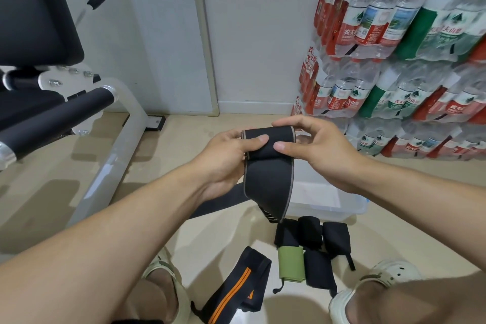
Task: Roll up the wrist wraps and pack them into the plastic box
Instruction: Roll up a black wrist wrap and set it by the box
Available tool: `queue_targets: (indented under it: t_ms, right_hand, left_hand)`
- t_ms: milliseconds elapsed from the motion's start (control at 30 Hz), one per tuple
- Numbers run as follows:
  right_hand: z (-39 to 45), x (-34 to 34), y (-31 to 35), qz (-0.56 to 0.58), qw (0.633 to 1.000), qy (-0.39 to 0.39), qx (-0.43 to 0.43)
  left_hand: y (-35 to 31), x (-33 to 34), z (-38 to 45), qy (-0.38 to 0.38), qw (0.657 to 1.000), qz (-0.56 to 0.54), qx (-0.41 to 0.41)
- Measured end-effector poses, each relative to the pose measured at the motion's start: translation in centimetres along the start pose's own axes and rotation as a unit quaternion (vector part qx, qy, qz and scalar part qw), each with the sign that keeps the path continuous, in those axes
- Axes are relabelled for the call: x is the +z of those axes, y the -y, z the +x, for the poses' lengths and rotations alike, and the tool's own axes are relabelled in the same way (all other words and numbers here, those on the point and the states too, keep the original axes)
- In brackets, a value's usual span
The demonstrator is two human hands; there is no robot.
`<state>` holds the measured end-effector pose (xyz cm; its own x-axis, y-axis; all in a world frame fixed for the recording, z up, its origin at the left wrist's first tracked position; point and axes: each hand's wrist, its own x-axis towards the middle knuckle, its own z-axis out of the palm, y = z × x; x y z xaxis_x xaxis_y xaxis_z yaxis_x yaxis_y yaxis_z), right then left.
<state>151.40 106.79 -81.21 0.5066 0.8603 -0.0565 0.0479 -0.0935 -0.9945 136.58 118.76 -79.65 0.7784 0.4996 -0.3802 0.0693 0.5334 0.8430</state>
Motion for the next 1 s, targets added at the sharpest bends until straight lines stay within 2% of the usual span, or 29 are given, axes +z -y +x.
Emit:
queue_targets:
  t_ms: [167, 233, 500, 667, 733, 867, 1000]
  right_hand:
    - [0.19, -0.16, 0.13, 0.061, 0.994, 0.051, 0.078]
    - [0.03, -0.13, 0.17, 0.062, 0.993, 0.059, 0.084]
    - [-0.21, 0.17, 0.31, -0.010, 1.000, -0.010, -0.022]
    - [-0.46, 0.33, 0.56, -0.065, 0.996, -0.011, -0.057]
    - [-0.38, 0.29, 0.51, -0.042, 0.998, 0.002, -0.043]
    - [-0.33, 0.35, 0.57, 0.028, 0.998, 0.037, 0.047]
    - [-0.25, 0.55, 0.29, 0.045, 0.997, 0.040, 0.049]
  left_hand:
    - [0.05, 0.14, 0.18, -0.028, 0.999, 0.010, 0.039]
    - [0.15, 0.21, 0.17, -0.032, 0.999, 0.012, 0.042]
    - [0.09, 0.30, -0.23, 0.000, 0.999, -0.034, -0.043]
    - [0.07, -0.01, 0.02, -0.001, 0.998, -0.034, -0.057]
    - [0.03, -0.07, 0.07, 0.000, 0.998, -0.037, -0.057]
    - [-0.26, -0.15, 0.09, -0.003, 0.999, -0.028, -0.034]
    - [-0.24, -0.28, 0.07, 0.003, 0.999, -0.019, -0.043]
